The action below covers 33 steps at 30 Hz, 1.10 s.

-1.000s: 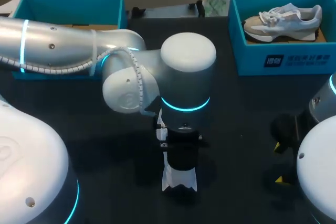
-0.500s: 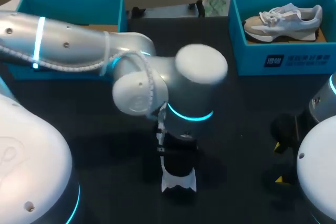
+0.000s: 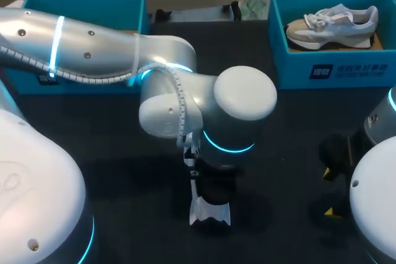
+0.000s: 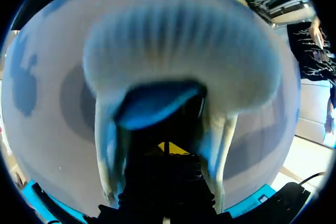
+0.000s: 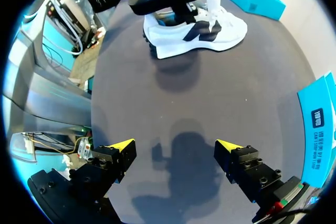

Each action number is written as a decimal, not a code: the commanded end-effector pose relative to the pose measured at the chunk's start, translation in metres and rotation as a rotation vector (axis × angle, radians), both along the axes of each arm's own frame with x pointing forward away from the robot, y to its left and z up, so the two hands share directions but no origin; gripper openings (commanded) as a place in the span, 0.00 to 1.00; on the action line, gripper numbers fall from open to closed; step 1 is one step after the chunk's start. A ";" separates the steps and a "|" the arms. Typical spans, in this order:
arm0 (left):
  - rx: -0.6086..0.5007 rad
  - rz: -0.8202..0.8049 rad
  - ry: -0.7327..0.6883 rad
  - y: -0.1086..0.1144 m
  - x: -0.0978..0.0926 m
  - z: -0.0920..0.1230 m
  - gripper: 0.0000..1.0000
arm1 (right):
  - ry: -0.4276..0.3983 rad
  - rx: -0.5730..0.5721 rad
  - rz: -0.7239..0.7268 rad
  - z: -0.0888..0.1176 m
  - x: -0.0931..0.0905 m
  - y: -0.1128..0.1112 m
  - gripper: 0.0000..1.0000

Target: Take the shoe out of the shoebox, open the shoe tongue, remove and reinsert the insole, then place the shoe into the shoebox

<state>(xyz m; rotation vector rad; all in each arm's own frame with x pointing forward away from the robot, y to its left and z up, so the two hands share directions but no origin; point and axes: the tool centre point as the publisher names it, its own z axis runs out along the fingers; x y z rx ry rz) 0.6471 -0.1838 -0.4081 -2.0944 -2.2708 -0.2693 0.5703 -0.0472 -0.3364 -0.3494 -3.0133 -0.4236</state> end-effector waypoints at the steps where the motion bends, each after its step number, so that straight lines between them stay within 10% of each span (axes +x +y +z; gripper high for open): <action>1: -0.066 0.004 0.030 0.012 0.005 -0.012 0.00 | -0.003 0.001 0.001 0.001 -0.002 -0.001 1.00; 16: -0.287 0.082 0.221 -0.022 -0.039 0.036 0.00 | -0.003 0.001 0.001 0.001 -0.002 -0.001 1.00; 33: -0.283 0.111 0.292 -0.032 -0.052 0.059 0.00 | -0.003 0.001 0.001 0.001 -0.002 -0.001 1.00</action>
